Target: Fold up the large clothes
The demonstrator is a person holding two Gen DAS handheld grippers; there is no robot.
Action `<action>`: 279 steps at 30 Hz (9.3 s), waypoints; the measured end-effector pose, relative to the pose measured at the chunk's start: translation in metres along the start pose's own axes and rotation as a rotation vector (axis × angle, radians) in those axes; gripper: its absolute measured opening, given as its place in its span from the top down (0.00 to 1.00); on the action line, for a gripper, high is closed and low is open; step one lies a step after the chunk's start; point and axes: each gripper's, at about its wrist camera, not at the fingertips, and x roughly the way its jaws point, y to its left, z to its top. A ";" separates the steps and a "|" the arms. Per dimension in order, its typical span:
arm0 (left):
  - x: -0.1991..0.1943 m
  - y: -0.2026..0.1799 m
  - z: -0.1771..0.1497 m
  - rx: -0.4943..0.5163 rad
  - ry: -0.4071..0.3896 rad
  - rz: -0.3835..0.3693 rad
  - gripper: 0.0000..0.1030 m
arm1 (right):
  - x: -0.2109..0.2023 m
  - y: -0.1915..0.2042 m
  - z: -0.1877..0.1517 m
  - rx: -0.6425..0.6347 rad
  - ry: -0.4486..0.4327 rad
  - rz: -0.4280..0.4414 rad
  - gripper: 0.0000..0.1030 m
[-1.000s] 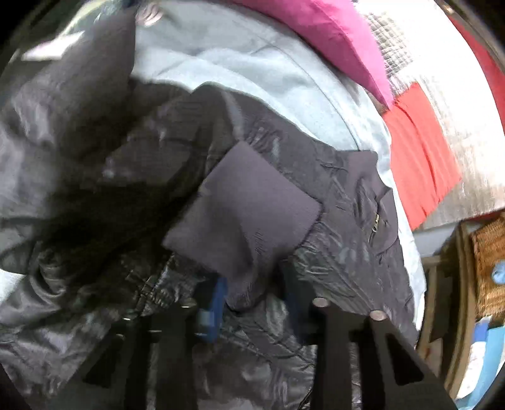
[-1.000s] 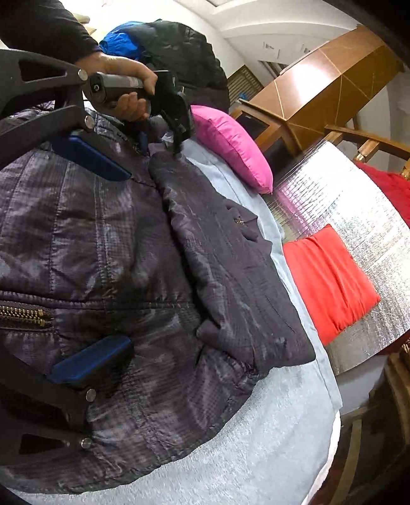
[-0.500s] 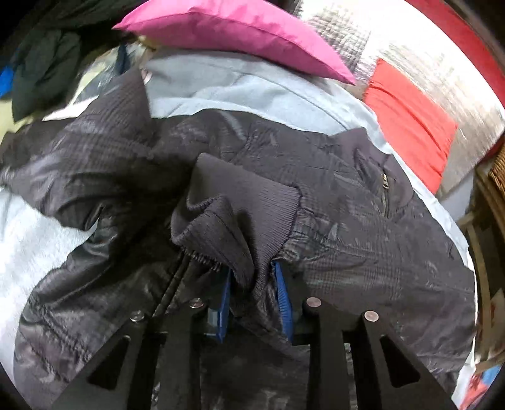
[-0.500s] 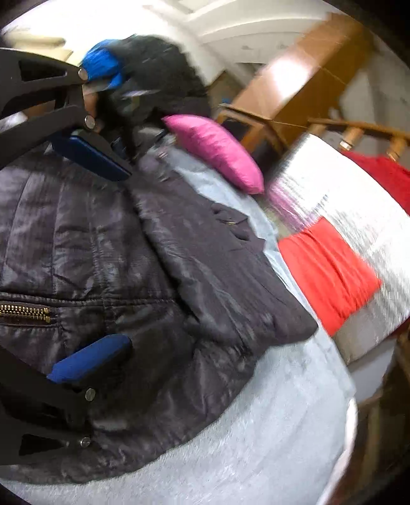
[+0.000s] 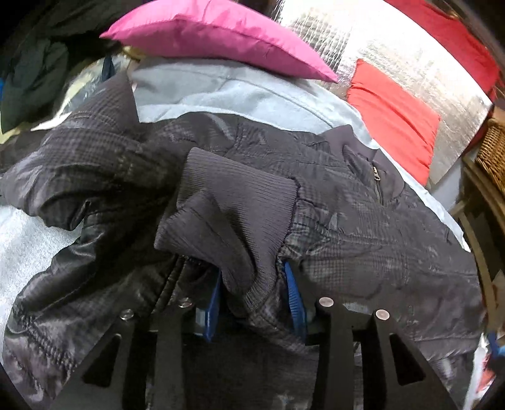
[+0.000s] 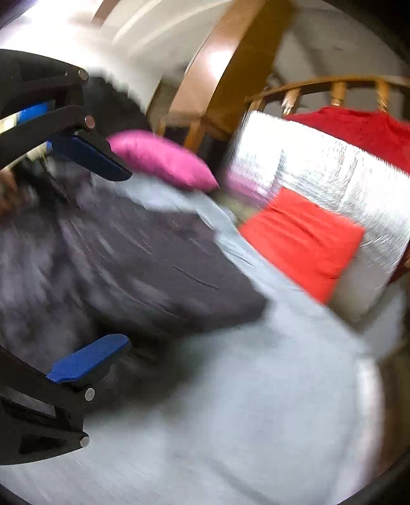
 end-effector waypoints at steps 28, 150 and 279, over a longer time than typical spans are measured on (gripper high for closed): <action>0.005 -0.007 -0.001 0.055 0.002 -0.017 0.48 | 0.063 -0.002 0.045 -0.275 0.207 -0.227 0.22; -0.133 0.056 -0.005 0.070 -0.092 -0.103 0.21 | -0.013 0.018 -0.079 0.036 0.105 0.219 0.21; -0.052 0.006 0.043 0.236 -0.055 -0.045 0.16 | 0.218 0.153 -0.029 -0.192 0.412 0.152 0.31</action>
